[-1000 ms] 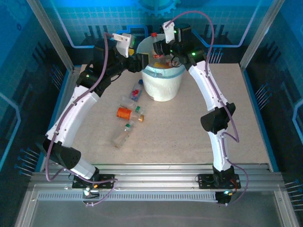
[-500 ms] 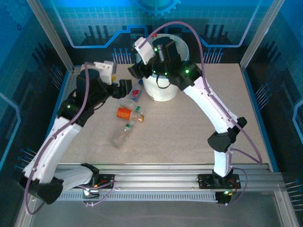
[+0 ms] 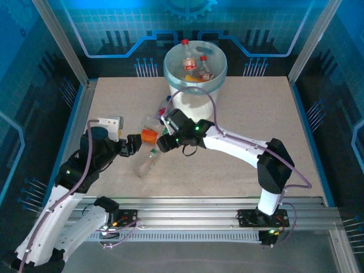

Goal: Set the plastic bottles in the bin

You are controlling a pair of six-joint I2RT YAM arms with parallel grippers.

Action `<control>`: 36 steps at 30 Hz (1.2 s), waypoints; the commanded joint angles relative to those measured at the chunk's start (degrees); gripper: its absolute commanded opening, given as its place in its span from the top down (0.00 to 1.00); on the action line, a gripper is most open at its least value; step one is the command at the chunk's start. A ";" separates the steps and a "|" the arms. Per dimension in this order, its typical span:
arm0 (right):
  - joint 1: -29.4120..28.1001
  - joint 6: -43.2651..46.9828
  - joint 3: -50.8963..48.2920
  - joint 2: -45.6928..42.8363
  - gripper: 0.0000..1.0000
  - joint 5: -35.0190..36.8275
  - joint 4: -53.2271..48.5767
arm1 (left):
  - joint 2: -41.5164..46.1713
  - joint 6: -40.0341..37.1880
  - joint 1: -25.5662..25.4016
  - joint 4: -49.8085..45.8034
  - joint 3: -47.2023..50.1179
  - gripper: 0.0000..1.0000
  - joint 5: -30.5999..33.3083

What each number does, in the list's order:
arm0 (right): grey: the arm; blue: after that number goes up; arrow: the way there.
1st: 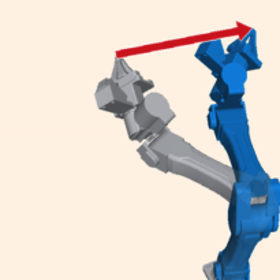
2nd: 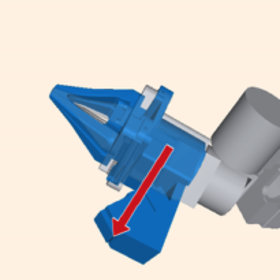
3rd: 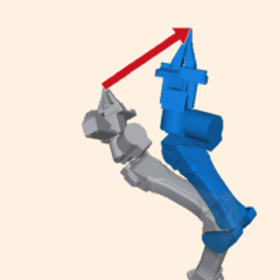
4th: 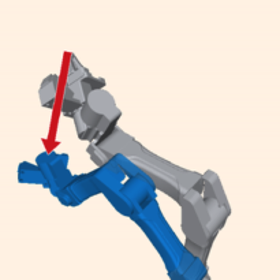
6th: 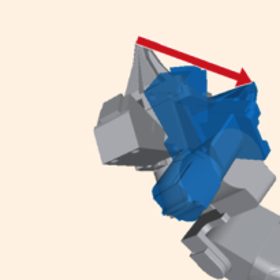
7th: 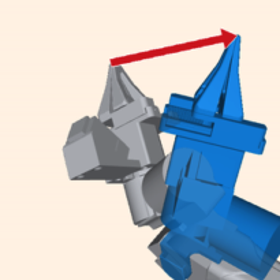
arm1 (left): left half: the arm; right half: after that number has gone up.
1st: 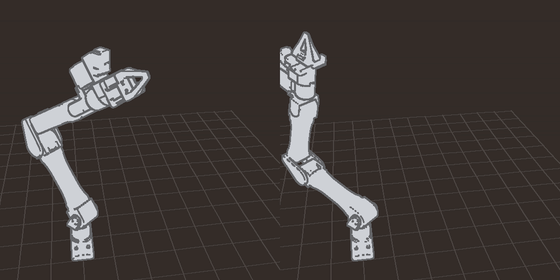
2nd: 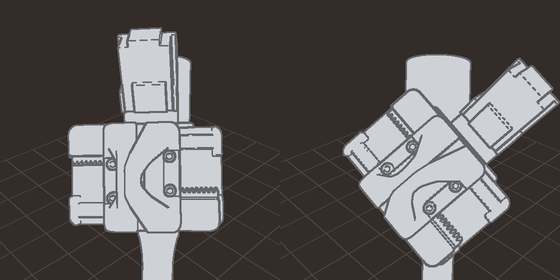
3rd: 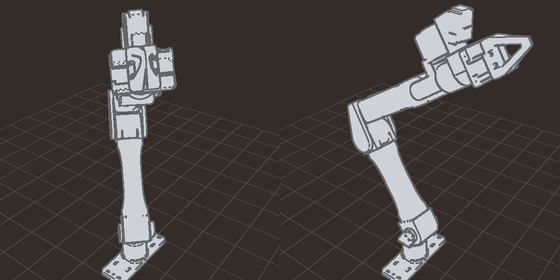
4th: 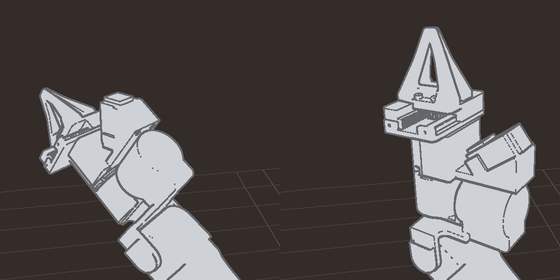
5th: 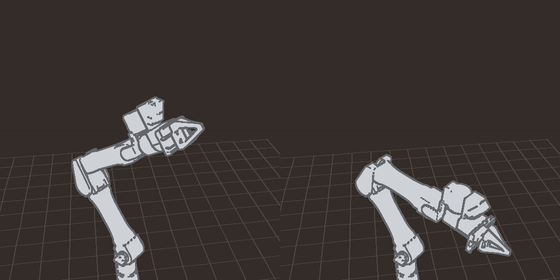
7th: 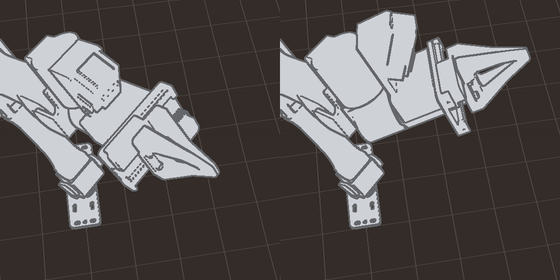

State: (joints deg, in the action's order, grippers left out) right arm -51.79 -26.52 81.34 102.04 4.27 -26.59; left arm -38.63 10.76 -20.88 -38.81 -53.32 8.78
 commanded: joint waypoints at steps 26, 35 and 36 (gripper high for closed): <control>-1.10 -50.93 -7.17 15.85 0.28 -3.07 28.77 | 1.52 1.02 0.52 -0.66 2.94 0.22 2.23; -1.40 -52.82 -6.77 18.72 0.33 -4.40 30.66 | 1.94 1.26 0.50 -0.90 3.30 0.22 2.20; -1.37 -52.92 -6.97 18.72 0.35 -4.27 31.00 | 1.98 1.30 0.52 -0.83 3.27 0.22 2.21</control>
State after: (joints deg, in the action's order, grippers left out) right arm -52.23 -77.69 74.61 118.96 -0.03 2.68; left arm -37.36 11.73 -20.82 -39.66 -50.50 10.31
